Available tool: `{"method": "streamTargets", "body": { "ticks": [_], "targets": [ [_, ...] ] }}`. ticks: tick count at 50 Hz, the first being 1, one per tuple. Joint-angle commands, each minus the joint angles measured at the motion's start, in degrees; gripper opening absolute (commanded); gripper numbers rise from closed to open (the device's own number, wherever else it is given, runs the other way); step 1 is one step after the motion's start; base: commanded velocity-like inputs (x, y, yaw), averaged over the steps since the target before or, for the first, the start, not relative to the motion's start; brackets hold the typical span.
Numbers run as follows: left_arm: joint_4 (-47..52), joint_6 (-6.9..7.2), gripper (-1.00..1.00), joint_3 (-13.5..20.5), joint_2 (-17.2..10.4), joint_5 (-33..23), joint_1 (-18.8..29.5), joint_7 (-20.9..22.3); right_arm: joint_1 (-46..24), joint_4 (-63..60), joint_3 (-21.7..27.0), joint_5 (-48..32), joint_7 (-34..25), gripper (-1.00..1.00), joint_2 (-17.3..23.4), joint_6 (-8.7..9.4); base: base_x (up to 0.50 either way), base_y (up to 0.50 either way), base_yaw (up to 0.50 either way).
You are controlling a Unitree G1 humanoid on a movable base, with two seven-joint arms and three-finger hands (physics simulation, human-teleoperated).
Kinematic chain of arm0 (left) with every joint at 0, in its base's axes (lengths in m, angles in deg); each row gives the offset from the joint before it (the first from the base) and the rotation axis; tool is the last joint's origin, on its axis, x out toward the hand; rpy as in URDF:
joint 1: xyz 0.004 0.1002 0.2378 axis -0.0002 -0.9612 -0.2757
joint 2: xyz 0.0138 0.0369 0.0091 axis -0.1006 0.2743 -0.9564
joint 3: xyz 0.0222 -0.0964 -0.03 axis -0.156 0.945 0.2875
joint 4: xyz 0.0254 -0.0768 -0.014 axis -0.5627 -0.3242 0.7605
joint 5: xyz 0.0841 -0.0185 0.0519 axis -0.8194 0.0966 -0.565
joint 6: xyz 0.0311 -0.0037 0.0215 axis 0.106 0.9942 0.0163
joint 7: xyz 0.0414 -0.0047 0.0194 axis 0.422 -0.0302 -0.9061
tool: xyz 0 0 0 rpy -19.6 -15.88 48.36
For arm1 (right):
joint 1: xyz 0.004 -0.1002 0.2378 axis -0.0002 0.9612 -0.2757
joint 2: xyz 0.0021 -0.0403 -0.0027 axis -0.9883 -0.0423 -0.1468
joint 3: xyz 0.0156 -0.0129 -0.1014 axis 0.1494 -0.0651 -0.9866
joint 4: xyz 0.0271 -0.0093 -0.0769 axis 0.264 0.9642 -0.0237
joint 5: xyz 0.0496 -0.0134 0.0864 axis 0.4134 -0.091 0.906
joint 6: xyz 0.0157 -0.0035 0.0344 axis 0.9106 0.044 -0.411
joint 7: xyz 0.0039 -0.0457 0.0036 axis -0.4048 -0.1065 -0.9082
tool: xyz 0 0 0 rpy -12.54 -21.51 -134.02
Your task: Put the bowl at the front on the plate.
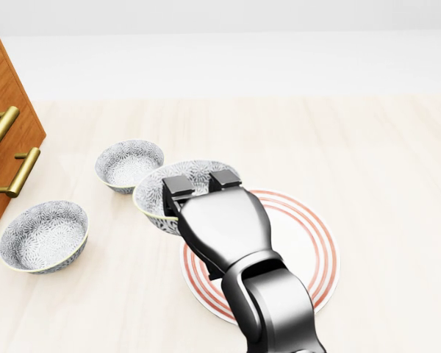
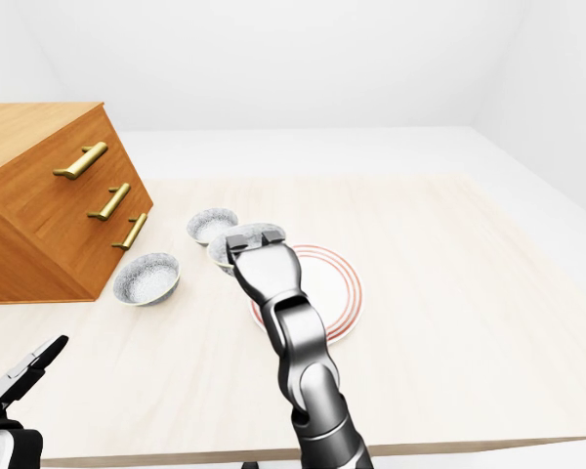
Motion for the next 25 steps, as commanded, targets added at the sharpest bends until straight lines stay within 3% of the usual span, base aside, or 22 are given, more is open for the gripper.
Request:
{"method": "streamTargets", "body": {
  "ticks": [1,13,25],
  "targets": [
    [0.1,0.00,1.00,0.0,0.0,0.0,0.0,0.0,0.7,-1.8,0.1,-3.6,0.6,-1.00,0.2,-0.01,0.00,0.00,0.00],
    [-0.2,0.00,1.00,0.0,-0.1,-0.1,0.1,0.0,1.6,-4.2,3.9,-3.1,0.5,-1.00,2.6,-0.01,0.00,0.00,0.00],
    [-0.4,0.00,1.00,-0.2,-0.1,-0.3,0.3,-0.3,2.8,-4.1,6.3,-0.7,4.6,-1.00,4.4,-0.01,0.00,0.00,0.00]
  ]
}}
